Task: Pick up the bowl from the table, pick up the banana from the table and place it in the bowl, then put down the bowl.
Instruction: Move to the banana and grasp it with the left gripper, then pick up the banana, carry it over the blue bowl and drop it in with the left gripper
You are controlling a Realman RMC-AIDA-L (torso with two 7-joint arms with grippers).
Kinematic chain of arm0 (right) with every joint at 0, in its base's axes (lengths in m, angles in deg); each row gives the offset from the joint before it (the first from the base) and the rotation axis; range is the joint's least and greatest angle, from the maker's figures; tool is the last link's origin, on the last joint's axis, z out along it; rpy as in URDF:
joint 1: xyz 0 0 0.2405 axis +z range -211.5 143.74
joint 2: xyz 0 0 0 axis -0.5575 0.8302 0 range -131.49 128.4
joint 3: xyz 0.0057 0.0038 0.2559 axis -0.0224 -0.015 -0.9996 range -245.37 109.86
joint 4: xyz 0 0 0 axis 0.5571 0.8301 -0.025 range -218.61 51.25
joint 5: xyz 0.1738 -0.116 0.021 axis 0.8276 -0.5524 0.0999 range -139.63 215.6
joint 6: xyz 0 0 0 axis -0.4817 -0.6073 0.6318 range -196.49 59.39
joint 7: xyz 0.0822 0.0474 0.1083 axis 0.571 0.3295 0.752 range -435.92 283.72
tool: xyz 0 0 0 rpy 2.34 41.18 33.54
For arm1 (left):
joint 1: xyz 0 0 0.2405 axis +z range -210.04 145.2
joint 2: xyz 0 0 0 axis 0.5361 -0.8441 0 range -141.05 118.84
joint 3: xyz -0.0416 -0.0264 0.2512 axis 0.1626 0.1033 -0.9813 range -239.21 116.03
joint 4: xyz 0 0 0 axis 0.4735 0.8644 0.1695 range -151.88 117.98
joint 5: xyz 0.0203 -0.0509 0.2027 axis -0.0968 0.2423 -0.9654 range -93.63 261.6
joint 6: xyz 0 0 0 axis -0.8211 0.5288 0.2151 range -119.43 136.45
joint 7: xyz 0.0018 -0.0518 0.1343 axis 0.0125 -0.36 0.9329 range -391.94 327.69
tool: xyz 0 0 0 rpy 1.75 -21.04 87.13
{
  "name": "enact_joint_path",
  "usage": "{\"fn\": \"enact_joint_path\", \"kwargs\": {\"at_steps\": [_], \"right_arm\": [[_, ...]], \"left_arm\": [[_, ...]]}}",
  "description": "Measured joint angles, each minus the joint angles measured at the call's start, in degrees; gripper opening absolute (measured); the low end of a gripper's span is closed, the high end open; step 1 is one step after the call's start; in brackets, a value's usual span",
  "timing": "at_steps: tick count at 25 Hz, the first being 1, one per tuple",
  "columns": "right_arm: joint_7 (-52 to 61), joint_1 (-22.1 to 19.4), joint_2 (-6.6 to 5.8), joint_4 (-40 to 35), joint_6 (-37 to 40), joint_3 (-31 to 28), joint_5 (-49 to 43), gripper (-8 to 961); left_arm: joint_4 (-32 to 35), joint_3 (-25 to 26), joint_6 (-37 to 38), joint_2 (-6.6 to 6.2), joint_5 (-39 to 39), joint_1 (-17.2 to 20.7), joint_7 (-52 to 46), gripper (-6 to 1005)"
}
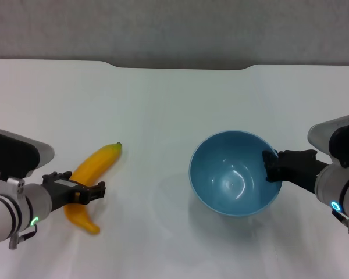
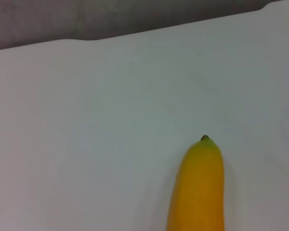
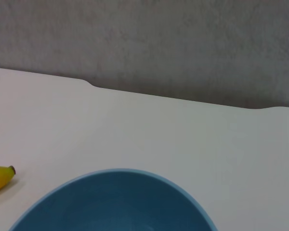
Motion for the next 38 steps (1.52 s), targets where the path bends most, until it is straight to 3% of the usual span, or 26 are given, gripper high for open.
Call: {"fn": "enact_joint_path", "kwargs": {"at_steps": [13, 18, 24, 32, 38], "right_arm": [[0.0, -0.05, 0.0, 0.0, 0.02, 0.18, 0.0, 41], [0.0, -0.05, 0.0, 0.01, 0.08, 0.43, 0.0, 41], [0.0, -0.06, 0.0, 0.01, 0.69, 0.61, 0.0, 41], [0.0, -0.04, 0.0, 0.53, 0.71, 0.59, 0.0, 41], [0.0, -0.15, 0.0, 1.37, 1.54, 0.18, 0.3, 41]], "left_arm": [[1.53, 0.09, 0.34, 0.0, 0.14, -0.67, 0.0, 893], [1.4, 0.01, 0.29, 0.0, 0.18, -0.66, 0.0, 793], [1.29, -0.01, 0.15, 0.0, 0.18, -0.66, 0.0, 546], [-0.33, 0.17, 0.06, 0.0, 0.17, -0.01, 0.0, 523], [-8.82, 0.85, -0.31, -0.29, 0.79, 4.54, 0.01, 524]]}}
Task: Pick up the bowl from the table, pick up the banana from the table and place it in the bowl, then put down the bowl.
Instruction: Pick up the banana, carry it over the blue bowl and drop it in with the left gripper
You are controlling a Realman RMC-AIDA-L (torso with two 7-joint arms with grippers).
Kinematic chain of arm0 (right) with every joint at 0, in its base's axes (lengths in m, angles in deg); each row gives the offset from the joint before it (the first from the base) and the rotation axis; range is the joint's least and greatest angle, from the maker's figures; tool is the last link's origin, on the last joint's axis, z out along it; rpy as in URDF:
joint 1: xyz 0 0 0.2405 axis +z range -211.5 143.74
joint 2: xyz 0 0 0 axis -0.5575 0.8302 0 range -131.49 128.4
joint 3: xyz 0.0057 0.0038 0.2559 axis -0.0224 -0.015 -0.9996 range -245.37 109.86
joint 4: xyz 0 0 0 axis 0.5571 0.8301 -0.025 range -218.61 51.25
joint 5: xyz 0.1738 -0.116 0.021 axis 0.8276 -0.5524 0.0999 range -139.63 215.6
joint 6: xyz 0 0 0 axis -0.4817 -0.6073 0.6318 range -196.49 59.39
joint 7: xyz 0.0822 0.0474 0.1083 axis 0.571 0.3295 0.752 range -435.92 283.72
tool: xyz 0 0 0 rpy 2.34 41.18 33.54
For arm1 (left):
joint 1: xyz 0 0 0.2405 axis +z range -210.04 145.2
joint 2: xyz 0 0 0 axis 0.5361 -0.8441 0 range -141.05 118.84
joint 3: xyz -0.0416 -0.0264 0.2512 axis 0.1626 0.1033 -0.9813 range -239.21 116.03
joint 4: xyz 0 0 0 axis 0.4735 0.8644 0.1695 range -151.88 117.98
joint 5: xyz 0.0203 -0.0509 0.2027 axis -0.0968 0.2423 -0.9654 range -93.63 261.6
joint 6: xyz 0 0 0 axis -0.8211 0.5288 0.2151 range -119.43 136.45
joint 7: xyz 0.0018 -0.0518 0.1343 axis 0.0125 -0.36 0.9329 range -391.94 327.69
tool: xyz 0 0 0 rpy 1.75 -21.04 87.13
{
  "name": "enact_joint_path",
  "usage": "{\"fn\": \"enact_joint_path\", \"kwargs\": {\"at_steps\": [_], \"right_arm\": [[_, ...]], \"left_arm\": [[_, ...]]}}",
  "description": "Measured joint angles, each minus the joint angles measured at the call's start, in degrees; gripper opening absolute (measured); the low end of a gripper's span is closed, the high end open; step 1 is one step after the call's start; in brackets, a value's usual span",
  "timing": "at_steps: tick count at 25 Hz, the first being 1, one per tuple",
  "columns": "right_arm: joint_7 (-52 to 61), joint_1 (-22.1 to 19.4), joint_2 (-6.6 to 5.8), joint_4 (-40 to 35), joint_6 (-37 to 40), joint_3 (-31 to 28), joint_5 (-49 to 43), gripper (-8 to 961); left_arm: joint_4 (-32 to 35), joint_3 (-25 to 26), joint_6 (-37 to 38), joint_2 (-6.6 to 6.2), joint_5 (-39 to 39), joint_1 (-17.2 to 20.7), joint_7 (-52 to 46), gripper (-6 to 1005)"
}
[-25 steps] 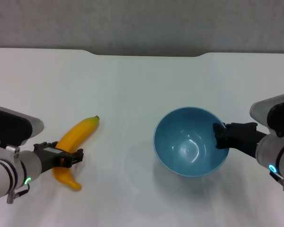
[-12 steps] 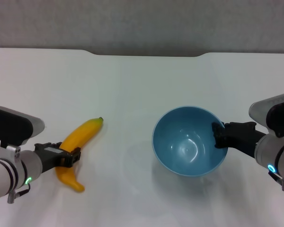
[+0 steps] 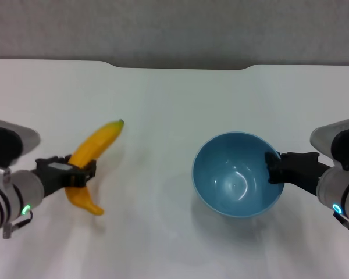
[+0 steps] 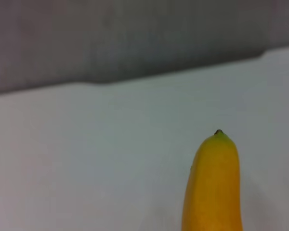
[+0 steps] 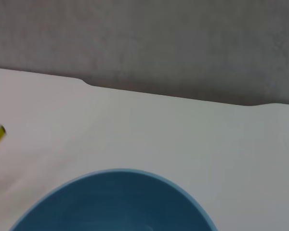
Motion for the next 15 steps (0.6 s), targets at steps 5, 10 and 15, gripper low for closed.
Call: {"fn": "enact_joint_path", "kwargs": {"at_steps": [5, 10, 15], "right_arm": [[0.08, 0.0, 0.0, 0.35, 0.84, 0.29, 0.14, 41], [0.32, 0.2, 0.06, 0.73, 1.35, 0.5, 0.22, 41], [0.51, 0.53, 0.13, 1.37, 3.27, 0.89, 0.49, 41]], "left_arm": [[-6.54, 0.75, -1.04, -0.07, 1.53, 2.98, 0.35, 524], [-10.68, 1.39, -4.07, -0.12, 4.44, 4.05, 0.52, 524], [-13.1, 1.86, -6.03, -0.14, 7.1, 4.58, 1.13, 525]]}}
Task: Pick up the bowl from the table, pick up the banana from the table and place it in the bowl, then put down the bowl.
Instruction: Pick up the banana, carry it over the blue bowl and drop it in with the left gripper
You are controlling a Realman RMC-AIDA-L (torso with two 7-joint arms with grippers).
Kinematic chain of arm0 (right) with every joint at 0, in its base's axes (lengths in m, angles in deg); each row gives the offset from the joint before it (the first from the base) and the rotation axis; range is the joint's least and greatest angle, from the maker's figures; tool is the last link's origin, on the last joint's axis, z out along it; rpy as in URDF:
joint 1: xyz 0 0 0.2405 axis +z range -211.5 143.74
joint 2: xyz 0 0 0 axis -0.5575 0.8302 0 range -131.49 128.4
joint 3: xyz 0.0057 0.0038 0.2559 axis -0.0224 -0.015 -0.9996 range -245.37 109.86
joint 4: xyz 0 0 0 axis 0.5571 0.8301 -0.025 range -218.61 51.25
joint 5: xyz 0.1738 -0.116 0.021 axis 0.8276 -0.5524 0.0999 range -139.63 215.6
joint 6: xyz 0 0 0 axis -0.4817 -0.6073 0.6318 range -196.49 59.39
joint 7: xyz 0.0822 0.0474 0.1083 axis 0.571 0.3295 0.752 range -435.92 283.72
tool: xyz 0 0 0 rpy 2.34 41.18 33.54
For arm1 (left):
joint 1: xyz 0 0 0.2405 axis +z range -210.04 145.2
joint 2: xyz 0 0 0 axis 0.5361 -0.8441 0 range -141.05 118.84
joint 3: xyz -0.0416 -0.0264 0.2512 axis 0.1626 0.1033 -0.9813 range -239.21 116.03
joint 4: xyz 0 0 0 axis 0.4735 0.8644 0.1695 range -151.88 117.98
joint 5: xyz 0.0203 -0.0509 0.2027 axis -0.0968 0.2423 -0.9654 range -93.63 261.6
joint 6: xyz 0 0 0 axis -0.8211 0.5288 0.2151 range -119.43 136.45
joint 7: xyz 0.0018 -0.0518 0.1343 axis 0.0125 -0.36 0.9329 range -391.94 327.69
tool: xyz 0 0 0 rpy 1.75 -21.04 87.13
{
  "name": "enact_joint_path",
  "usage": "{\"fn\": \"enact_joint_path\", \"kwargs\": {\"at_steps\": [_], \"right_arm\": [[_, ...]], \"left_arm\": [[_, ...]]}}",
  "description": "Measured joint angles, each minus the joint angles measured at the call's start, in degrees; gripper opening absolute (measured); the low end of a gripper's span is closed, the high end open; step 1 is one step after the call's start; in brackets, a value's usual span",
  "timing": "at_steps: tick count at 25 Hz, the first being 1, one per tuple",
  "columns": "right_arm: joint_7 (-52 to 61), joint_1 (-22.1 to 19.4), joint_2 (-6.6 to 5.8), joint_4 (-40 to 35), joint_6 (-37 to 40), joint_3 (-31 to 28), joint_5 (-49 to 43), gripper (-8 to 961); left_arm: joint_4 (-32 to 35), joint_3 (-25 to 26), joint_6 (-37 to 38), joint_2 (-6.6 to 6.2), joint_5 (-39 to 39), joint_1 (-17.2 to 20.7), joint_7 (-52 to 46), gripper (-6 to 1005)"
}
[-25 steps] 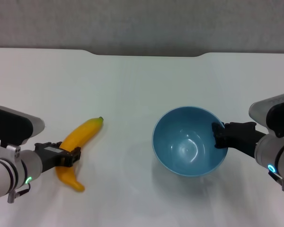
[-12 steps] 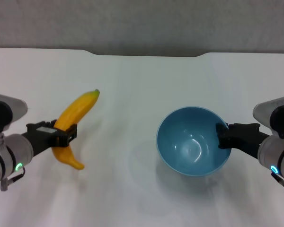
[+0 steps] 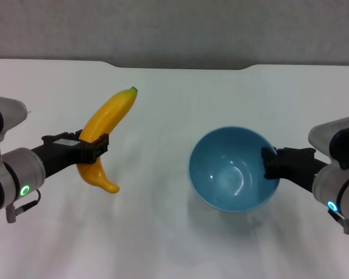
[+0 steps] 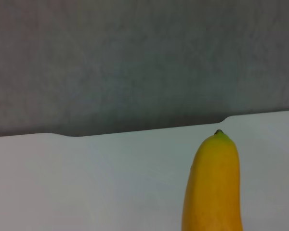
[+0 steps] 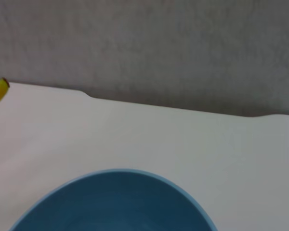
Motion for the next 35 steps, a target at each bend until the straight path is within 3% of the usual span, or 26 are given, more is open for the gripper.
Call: {"fn": "enact_joint_path", "kwargs": {"at_steps": [11, 14, 20, 35], "right_arm": [[-0.21, 1.6, -0.13, 1.75, 2.67, 1.26, 2.82, 42], [-0.21, 1.83, -0.13, 1.83, 2.69, 1.24, 2.83, 42], [-0.05, 3.41, -0.06, 2.59, 3.03, 2.06, 2.82, 42], [-0.21, 6.6, -0.03, 3.31, 4.24, 5.98, 5.8, 42]], "left_arm": [[-0.5, 2.59, -5.83, -0.01, 16.1, 0.4, 13.84, 523], [0.13, 5.59, -11.6, 0.0, 24.35, 0.58, 20.62, 523], [2.06, 7.76, -18.17, 0.03, 32.13, 0.27, 27.46, 525], [8.33, 6.33, -23.92, 0.36, 40.37, -3.57, 34.6, 524]]}}
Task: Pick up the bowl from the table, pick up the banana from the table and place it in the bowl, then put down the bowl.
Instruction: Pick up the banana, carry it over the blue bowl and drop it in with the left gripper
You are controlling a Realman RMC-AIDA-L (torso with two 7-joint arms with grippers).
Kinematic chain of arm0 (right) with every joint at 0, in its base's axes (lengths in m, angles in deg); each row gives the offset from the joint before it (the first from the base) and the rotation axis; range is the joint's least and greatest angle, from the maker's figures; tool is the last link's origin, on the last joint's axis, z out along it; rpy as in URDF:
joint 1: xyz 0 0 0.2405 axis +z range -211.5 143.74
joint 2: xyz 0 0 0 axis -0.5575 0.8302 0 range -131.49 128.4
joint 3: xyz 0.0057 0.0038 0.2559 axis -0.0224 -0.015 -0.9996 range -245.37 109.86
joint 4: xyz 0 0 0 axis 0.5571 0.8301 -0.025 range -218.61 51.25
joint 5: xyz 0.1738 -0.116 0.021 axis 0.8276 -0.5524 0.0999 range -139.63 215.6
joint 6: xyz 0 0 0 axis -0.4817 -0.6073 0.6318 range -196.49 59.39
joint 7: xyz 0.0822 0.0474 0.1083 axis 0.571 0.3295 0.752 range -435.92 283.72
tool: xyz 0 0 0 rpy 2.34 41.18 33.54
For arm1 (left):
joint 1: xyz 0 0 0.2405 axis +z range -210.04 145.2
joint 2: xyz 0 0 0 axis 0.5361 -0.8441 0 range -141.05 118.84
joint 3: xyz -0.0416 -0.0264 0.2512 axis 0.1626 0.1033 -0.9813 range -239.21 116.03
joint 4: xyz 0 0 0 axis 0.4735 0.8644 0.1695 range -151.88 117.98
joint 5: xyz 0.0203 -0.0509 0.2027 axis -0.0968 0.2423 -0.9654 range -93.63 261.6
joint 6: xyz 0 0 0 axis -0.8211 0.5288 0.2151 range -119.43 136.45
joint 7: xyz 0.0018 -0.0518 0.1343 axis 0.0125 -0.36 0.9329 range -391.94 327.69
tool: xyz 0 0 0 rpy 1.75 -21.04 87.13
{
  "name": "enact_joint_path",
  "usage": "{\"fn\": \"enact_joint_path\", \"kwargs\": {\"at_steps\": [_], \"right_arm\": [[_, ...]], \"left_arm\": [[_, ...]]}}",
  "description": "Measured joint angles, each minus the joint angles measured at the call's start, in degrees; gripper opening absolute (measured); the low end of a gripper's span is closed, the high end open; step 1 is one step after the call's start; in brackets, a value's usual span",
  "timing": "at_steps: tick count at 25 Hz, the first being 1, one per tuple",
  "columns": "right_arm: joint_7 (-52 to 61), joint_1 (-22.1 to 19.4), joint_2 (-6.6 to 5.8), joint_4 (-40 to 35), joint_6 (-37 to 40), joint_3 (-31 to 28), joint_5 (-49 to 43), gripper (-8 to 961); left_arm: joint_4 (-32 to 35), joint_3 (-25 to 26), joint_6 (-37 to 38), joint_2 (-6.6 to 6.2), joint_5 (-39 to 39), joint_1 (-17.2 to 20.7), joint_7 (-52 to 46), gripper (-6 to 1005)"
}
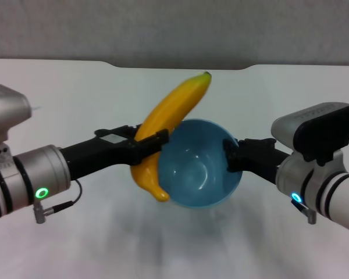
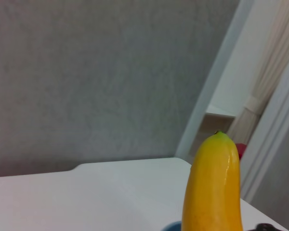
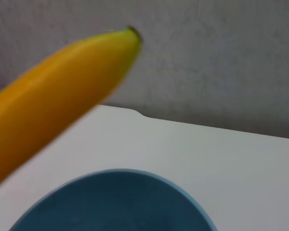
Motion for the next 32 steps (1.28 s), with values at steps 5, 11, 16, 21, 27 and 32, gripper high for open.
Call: {"fn": "enact_joint_path", "kwargs": {"at_steps": [5, 11, 16, 21, 27, 32], "right_arm": [[0.2, 0.28, 0.05, -0.05, 0.54, 0.98, 0.51, 42], [0.06, 0.28, -0.09, 0.45, 2.05, 1.62, 4.94, 42], [-0.01, 0.28, -0.05, 0.39, 2.13, 2.19, 6.26, 42], [-0.04, 0.41, -0.09, 0.24, 2.19, 2.4, 6.63, 42], [-0.11, 0.63, -0.03, 0.0, 2.19, 2.73, 6.67, 42], [-0.1, 1.06, 0.0, -0.02, 2.19, 3.44, 6.69, 42]], "left_arm": [[1.59, -0.73, -0.15, 0.1, 0.85, -1.23, 0.65, 525], [3.0, -0.8, -0.91, -0.01, 5.79, -1.17, 4.75, 524], [4.19, -0.96, -1.39, 0.03, 6.9, -1.69, 6.09, 525], [4.65, -2.07, -1.5, 0.08, 7.57, -2.04, 7.1, 524], [6.89, -2.88, -1.5, 0.07, 8.66, -3.21, 7.35, 523], [8.53, -3.25, -1.5, 0.09, 9.51, -4.12, 7.81, 524]]}}
